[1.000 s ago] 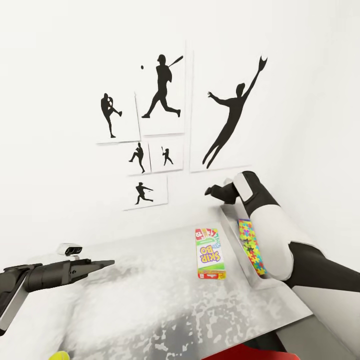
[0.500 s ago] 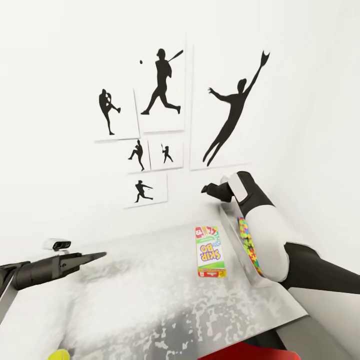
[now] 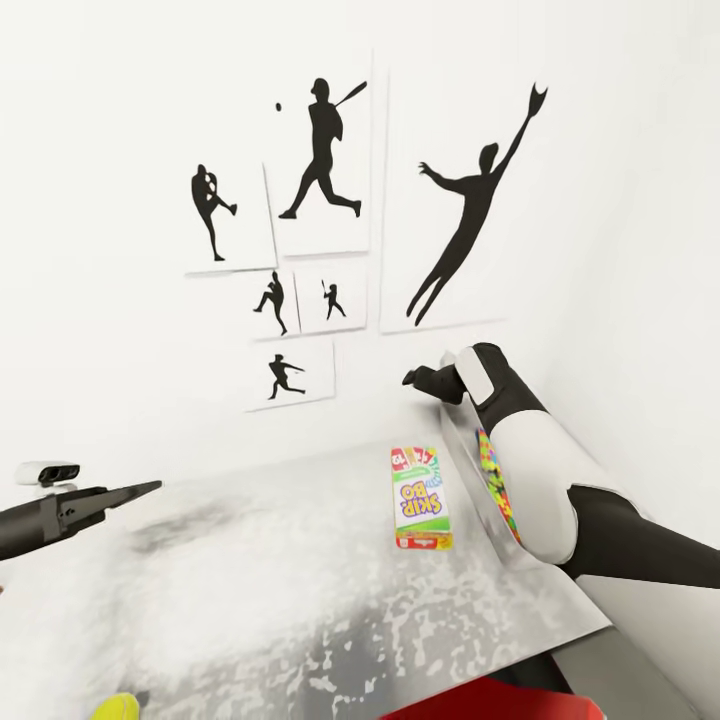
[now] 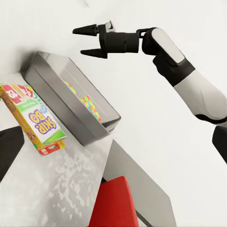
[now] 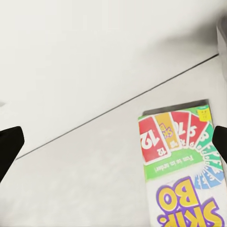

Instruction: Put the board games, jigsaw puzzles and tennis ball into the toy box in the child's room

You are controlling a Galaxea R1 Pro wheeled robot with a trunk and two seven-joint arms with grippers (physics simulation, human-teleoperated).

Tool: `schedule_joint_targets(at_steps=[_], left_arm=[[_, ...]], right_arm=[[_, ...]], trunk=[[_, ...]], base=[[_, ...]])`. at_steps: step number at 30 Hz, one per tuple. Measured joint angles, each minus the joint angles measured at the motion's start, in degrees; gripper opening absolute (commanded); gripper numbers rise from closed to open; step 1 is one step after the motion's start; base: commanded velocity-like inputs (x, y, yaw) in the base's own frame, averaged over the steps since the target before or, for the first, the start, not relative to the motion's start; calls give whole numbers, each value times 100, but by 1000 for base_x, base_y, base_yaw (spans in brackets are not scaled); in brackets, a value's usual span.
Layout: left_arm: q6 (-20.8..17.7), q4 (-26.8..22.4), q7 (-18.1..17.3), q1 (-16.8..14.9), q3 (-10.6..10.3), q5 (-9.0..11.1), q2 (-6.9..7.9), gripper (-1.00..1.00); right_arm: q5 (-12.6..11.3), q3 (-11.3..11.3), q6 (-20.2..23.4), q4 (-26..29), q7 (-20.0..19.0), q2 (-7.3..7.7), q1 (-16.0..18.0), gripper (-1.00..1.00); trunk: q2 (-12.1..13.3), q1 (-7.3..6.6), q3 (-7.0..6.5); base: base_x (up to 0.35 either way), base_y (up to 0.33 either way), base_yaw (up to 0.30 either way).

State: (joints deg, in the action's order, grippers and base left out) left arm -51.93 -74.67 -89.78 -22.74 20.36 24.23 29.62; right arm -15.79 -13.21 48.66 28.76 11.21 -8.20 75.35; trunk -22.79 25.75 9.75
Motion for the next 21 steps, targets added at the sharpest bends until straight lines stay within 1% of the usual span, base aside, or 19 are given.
schedule_joint_targets(at_steps=[6, 14, 17, 18, 20, 21], left_arm=[[-9, -10, 0, 1, 42, -3, 10, 100], [-11, 12, 0, 1, 63, -11, 23, 100], [-11, 13, 0, 1, 64, -12, 24, 100], [-11, 14, 0, 1, 65, -12, 24, 100], [-11, 14, 0, 1, 65, -13, 24, 100], [-11, 14, 0, 1, 63, -13, 24, 100]], right_arm=[[-2, 1, -229, -6, -3, 3, -4, 100], [0, 26, -353, -9, -5, 2, 0, 100], [-1, 133, -386, -9, -5, 1, 0, 100], [-7, 241, -445, -9, -5, 0, 0, 100], [-10, 369, -524, -9, -4, 0, 0, 100], [-18, 501, -596, -9, -4, -4, 0, 100]], trunk=[[0, 0, 56], [0, 0, 131], [0, 0, 159], [0, 0, 169], [0, 0, 188], [0, 0, 197]], base=[[0, 0, 0], [0, 0, 0], [0, 0, 0], [0, 0, 0], [0, 0, 0], [0, 0, 0]])
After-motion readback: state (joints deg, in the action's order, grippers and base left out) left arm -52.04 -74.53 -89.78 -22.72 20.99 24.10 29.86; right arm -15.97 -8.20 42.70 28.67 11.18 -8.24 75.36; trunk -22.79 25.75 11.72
